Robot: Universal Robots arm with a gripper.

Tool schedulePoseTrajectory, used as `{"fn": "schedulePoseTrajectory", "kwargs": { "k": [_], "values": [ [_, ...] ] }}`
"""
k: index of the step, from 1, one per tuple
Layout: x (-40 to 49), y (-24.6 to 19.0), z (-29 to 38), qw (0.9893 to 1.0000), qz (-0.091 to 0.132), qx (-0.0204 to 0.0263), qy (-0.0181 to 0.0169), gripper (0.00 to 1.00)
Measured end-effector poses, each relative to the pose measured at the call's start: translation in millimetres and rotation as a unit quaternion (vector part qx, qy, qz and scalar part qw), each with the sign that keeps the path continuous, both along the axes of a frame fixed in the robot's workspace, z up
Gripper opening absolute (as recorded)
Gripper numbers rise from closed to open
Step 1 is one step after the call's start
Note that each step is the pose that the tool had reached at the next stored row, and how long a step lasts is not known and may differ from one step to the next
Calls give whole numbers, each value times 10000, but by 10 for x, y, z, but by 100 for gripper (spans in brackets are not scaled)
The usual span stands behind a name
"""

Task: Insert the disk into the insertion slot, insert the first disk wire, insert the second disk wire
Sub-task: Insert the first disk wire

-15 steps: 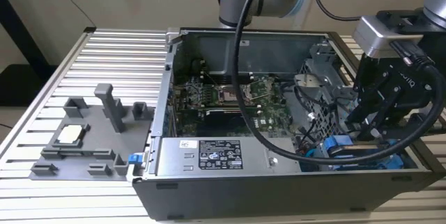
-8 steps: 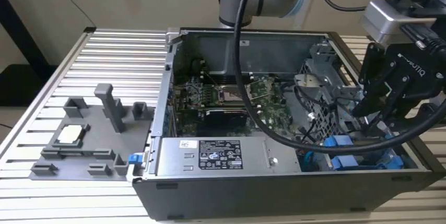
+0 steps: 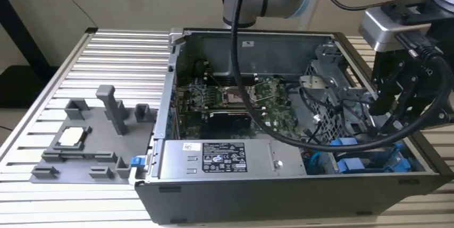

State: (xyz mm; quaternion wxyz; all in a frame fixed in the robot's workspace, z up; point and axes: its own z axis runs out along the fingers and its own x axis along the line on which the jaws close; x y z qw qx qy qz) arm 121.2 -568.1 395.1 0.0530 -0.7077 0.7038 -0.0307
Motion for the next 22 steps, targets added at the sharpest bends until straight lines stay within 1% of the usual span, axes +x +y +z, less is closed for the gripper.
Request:
{"fn": "schedulePoseTrajectory", "kwargs": {
  "k": [2,3,6,8,10,13,14,16,21,22],
  "values": [
    [-1,46,-3,10000,3,0,-93,41],
    [-1,70,-4,9999,5,1,-133,41],
    [-1,149,-12,9997,7,4,-225,41],
    [-1,191,-15,9996,8,6,-273,41],
    [-1,211,-18,9995,9,7,-327,41],
    [-1,223,-40,9992,9,7,-404,41],
    [-1,226,-50,9991,9,7,-420,41],
    [0,232,-63,9990,9,6,-439,41],
    [-1,234,-68,9990,9,9,-444,41],
    [-1,235,-68,9990,9,10,-444,38]
  ]
}}
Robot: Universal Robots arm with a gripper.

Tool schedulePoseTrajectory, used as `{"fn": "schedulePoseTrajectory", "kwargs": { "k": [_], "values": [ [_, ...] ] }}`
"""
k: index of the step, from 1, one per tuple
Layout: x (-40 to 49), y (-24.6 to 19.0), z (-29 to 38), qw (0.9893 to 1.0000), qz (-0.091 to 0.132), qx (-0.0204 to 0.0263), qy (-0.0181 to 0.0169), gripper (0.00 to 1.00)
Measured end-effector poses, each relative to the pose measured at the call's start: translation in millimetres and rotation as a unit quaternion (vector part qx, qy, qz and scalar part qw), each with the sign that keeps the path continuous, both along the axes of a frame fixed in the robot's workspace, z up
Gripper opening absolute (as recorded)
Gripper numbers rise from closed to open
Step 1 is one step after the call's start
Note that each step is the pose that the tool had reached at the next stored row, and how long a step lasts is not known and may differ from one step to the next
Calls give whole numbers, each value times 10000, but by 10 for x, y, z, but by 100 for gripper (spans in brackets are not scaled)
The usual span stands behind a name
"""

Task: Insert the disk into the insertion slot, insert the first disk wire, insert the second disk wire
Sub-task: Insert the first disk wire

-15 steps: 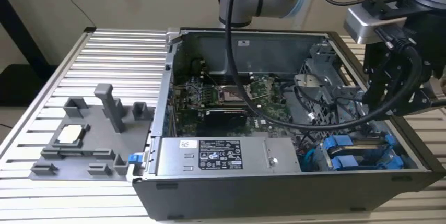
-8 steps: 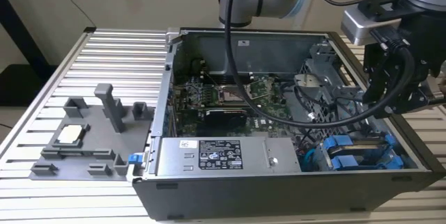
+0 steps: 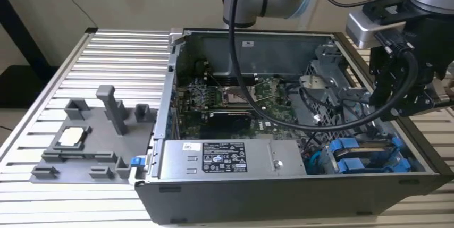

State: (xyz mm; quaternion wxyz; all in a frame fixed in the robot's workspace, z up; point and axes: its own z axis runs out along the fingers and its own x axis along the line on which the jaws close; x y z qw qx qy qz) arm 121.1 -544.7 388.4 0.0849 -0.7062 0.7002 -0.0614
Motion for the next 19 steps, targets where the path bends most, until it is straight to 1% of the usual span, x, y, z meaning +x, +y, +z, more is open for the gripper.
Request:
{"fn": "schedulePoseTrajectory", "kwargs": {
  "k": [1,3,4,5,9,10,11,14,16,17,19],
  "values": [
    [0,0,0,10000,0,1,0,38],
    [0,0,1,10000,0,2,0,26],
    [0,0,0,10000,0,3,0,26],
    [0,0,0,10000,0,4,0,20],
    [1,0,-1,10000,0,1,1,19],
    [13,-2,-2,10000,0,-11,22,19],
    [33,-2,-2,10000,0,-19,67,19],
    [118,-5,-4,9997,0,-41,245,19],
    [169,-11,-6,9994,1,-51,351,19],
    [191,-22,-11,9992,1,-51,395,19],
    [227,-59,-23,9990,1,-51,455,19]
  ]
}}
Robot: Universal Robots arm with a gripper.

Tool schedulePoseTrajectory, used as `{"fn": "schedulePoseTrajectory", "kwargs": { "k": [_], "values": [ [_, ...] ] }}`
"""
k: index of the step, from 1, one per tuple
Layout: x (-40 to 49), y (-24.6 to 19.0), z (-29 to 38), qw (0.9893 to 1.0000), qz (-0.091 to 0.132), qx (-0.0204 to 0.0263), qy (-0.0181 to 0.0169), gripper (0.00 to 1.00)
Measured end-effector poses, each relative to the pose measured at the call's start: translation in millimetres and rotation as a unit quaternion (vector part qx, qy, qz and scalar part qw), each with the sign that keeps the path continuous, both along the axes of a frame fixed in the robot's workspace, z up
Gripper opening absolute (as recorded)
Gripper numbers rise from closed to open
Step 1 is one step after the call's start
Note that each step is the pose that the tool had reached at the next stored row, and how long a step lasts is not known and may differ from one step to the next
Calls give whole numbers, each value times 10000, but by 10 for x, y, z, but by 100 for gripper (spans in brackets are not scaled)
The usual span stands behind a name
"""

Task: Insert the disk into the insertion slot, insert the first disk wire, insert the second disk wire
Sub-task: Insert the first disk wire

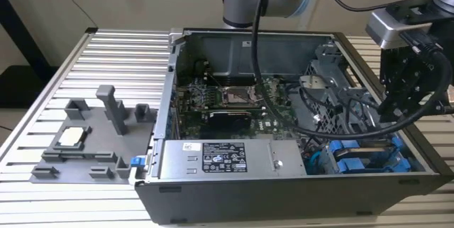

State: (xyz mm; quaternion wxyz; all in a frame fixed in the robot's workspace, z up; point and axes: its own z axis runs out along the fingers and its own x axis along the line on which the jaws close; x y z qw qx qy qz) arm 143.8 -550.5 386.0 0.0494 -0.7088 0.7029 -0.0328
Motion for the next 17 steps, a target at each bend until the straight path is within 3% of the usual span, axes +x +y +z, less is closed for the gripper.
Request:
{"fn": "schedulePoseTrajectory", "kwargs": {
  "k": [4,6,8,17],
  "values": [
    [48,-90,-34,10000,0,0,90,19],
    [63,-109,-48,9999,0,0,148,19],
    [68,-115,-73,9998,0,0,181,19],
    [71,-151,-231,9998,-1,0,210,19]
  ]
}}
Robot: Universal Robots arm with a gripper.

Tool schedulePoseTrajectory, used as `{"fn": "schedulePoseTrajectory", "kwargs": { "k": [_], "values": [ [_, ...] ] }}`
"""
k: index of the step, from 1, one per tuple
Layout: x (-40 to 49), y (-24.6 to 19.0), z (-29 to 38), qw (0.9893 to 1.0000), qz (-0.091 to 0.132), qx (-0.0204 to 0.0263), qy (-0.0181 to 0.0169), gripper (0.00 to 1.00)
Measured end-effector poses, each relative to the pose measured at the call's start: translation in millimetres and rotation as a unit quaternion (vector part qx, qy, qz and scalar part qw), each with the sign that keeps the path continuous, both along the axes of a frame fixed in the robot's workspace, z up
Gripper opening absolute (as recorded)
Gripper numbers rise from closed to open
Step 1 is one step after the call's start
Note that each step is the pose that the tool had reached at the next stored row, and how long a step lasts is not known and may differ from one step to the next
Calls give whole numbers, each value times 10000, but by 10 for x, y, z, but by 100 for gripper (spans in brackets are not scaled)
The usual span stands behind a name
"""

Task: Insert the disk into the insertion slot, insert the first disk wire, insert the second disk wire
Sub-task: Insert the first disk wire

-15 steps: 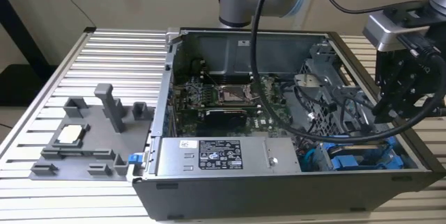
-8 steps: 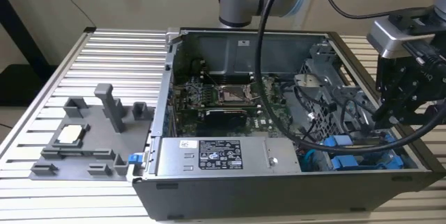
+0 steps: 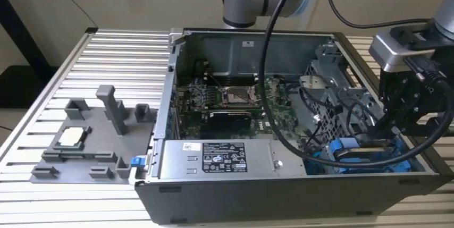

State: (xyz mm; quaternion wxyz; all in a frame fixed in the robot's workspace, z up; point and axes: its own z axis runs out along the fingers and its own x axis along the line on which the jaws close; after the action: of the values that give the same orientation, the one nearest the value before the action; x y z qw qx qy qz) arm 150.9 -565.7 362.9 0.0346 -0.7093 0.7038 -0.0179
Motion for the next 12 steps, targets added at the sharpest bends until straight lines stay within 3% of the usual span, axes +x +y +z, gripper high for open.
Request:
{"fn": "schedulePoseTrajectory", "kwargs": {
  "k": [4,8,12],
  "values": [
    [3,0,-70,10000,0,10,0,19],
    [15,0,-113,10000,0,78,0,19],
    [29,-4,-177,10000,0,89,1,19]
  ]
}}
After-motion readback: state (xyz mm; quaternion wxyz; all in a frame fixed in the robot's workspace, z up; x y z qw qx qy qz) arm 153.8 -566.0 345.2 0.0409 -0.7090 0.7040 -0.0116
